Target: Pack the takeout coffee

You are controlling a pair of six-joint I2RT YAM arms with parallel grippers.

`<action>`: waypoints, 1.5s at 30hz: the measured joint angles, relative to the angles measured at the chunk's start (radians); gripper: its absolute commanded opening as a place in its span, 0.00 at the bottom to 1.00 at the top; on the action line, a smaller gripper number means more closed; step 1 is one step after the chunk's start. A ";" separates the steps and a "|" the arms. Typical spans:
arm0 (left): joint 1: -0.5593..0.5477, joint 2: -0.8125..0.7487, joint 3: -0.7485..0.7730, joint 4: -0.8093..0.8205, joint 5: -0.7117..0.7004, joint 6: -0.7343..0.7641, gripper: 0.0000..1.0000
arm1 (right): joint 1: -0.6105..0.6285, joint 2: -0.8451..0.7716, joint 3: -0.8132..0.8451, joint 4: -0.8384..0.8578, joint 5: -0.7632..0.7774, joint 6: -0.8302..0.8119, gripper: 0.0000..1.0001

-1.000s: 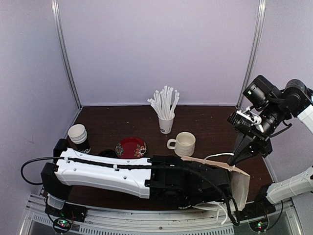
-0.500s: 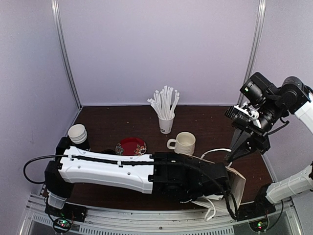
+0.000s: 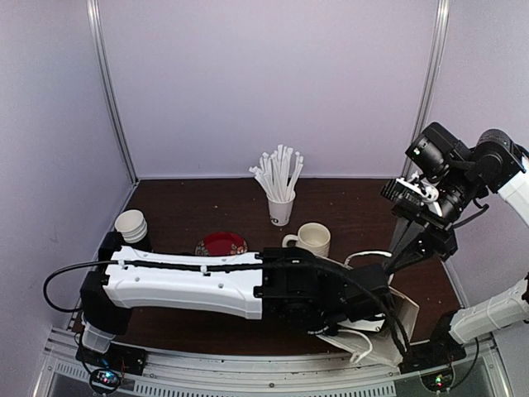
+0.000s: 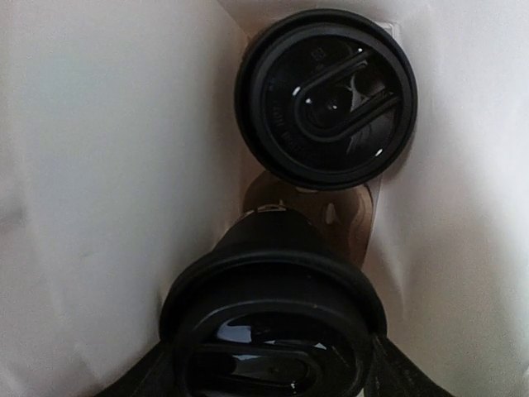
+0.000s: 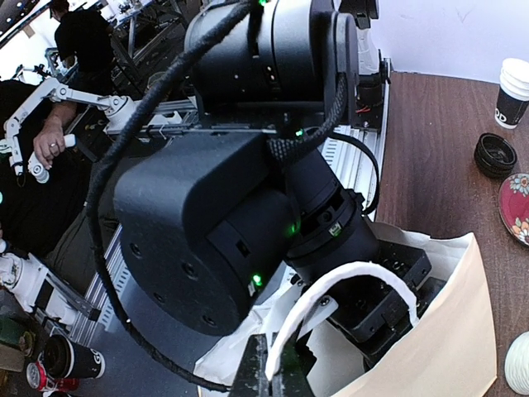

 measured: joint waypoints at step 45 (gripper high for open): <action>0.069 0.012 -0.112 0.148 0.081 -0.010 0.54 | -0.442 0.113 0.375 0.134 0.290 0.158 0.65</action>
